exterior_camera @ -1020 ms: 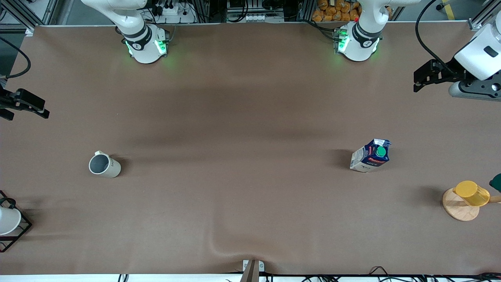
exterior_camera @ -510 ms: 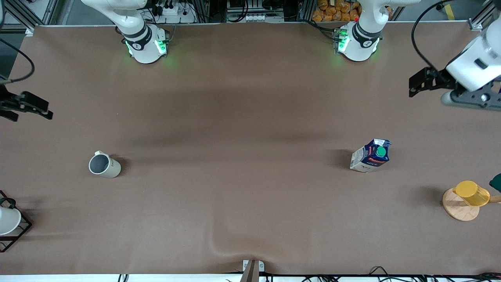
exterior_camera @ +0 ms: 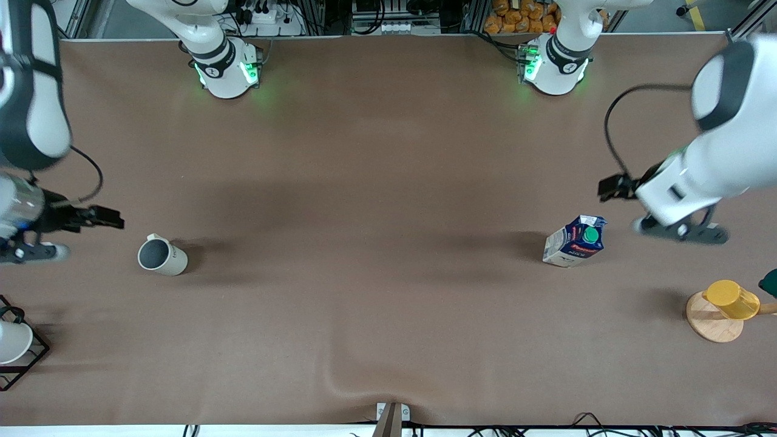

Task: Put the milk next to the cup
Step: 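Reach the right gripper to the mug while the left gripper reaches the carton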

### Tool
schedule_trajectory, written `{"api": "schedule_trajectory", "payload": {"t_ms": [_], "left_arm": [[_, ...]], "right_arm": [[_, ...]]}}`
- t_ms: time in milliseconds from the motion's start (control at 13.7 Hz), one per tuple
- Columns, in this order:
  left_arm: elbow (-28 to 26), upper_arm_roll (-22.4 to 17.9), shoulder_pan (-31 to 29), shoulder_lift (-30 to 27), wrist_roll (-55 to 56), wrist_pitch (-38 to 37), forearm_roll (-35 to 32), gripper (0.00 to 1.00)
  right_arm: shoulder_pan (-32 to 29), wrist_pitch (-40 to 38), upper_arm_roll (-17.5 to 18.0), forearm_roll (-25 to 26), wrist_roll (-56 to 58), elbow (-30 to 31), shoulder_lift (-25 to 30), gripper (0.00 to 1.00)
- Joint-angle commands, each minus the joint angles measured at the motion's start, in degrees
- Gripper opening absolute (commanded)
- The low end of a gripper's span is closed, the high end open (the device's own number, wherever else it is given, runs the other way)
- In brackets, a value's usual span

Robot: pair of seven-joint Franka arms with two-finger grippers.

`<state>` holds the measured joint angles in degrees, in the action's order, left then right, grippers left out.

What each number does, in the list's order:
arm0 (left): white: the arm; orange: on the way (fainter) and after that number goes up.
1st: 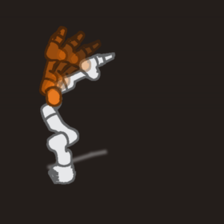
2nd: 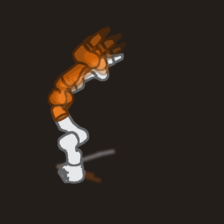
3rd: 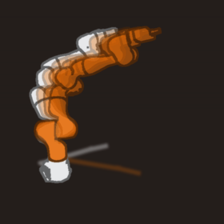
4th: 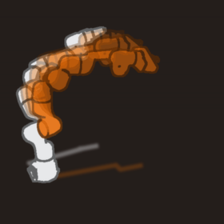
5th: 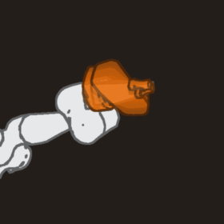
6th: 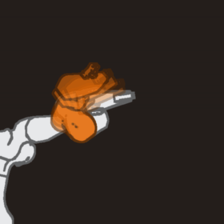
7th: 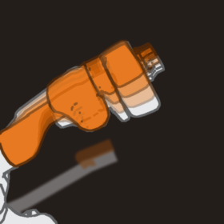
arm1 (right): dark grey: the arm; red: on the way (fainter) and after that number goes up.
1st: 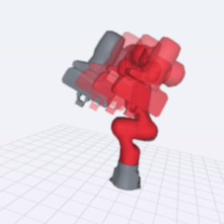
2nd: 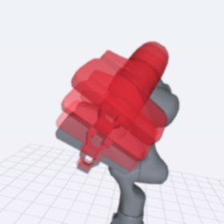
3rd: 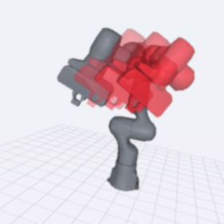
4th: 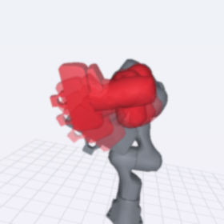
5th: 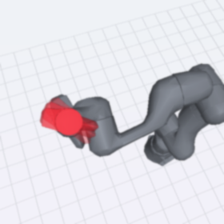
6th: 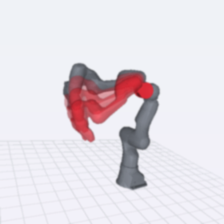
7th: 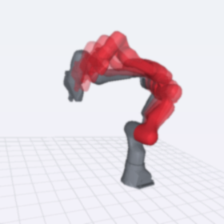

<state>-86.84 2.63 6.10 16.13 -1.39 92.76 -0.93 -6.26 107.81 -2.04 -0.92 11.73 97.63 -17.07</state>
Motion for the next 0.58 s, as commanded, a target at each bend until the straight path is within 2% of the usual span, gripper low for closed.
{"api": "schedule_trajectory", "payload": {"t_ms": [0,219,510], "left_arm": [[-4.5,0.1,-0.1,1.6,-0.6,5.6,0.0,1.0],[-5.4,0.0,-0.2,5.1,-0.8,7.9,-0.6,1.0],[-7.2,0.1,0.0,6.5,-1.3,9.7,-3.4,1.0]], "right_arm": [[-3.1,6.1,0.5,0.3,1.5,3.4,-3.0,1.0],[-5.9,11.3,0.6,0.2,6.2,3.2,-7.4,1.0],[-5.3,11.6,0.8,0.1,5.7,3.2,-10.3,1.0]]}}
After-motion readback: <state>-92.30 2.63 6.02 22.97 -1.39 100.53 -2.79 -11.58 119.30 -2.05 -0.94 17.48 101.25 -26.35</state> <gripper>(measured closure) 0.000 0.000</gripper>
